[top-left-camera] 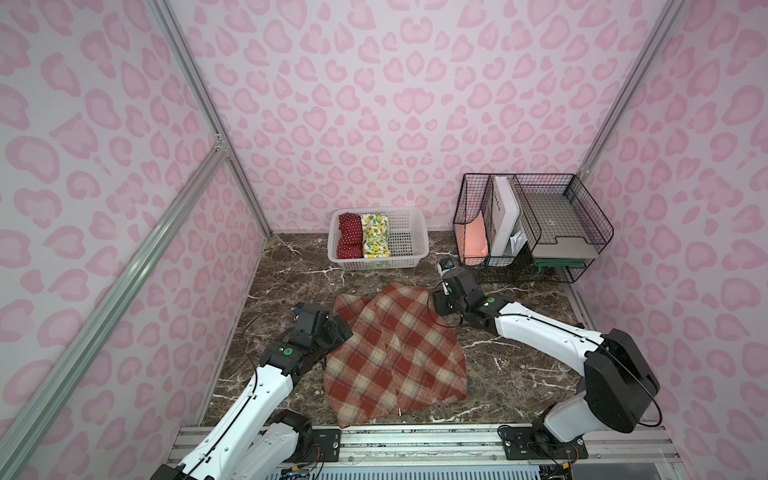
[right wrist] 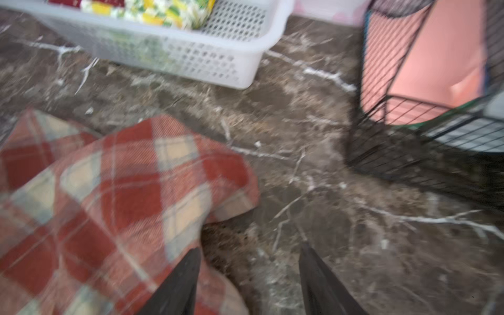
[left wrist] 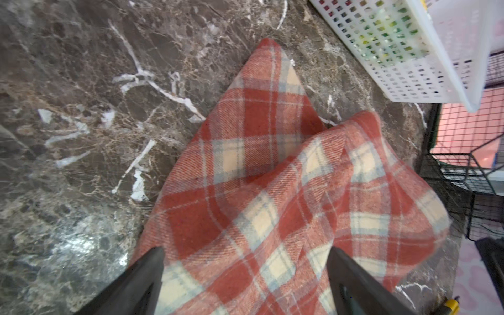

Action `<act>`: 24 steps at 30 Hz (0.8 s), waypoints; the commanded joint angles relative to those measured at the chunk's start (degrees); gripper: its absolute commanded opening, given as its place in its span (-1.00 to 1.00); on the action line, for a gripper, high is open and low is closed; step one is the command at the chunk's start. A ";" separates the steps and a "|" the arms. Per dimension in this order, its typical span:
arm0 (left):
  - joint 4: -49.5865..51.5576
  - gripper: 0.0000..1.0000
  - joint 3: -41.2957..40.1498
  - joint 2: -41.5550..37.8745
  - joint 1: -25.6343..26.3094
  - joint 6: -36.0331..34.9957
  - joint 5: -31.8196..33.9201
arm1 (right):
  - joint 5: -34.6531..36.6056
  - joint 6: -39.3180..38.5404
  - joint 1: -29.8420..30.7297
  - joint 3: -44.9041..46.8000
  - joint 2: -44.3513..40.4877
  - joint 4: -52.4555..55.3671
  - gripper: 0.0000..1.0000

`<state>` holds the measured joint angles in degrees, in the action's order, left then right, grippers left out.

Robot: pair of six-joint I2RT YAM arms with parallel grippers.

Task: Roll up the skirts
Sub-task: Flatten out the skirt at the center of the board.

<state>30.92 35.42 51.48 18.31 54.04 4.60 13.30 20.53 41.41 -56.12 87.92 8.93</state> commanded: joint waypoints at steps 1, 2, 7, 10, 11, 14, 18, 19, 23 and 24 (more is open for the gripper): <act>-5.74 0.77 1.35 4.81 -0.48 -2.51 4.83 | -4.30 2.77 0.60 3.77 -0.81 -3.55 0.20; -6.42 0.72 3.88 8.16 -0.81 -3.68 5.70 | -5.12 2.67 0.64 3.90 -0.69 -3.28 0.20; -1.58 0.49 19.31 28.23 -5.10 -4.98 6.73 | -5.75 2.49 0.96 3.81 0.19 -2.48 0.23; -2.20 0.49 23.17 38.98 -5.15 -4.79 8.70 | -5.74 2.21 0.92 3.90 0.93 -2.88 0.26; -2.68 0.51 23.54 41.93 -5.17 -4.38 9.55 | -5.83 1.92 0.87 3.92 1.11 -2.83 0.27; -7.49 0.60 22.67 46.64 -5.18 -4.78 8.62 | -6.22 1.35 0.35 4.58 0.67 -2.67 0.27; -6.46 0.64 25.46 50.17 -3.72 -6.66 13.82 | -8.45 0.70 -1.19 6.05 -0.24 -3.01 0.28; -4.80 0.64 26.42 51.10 -3.67 -6.65 15.87 | -8.40 0.57 -1.36 6.28 -0.61 -2.95 0.28; -5.69 0.02 26.82 52.88 -3.67 -7.79 19.43 | -9.24 -0.41 -2.24 7.39 -1.87 -3.26 0.26; -5.82 -0.29 27.55 53.94 -3.69 -8.44 19.42 | -9.53 -0.59 -2.45 7.57 -1.94 -3.47 0.26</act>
<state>24.99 62.04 103.90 14.66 47.66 20.05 5.10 20.99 39.33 -48.93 86.39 6.15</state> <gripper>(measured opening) 0.527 0.633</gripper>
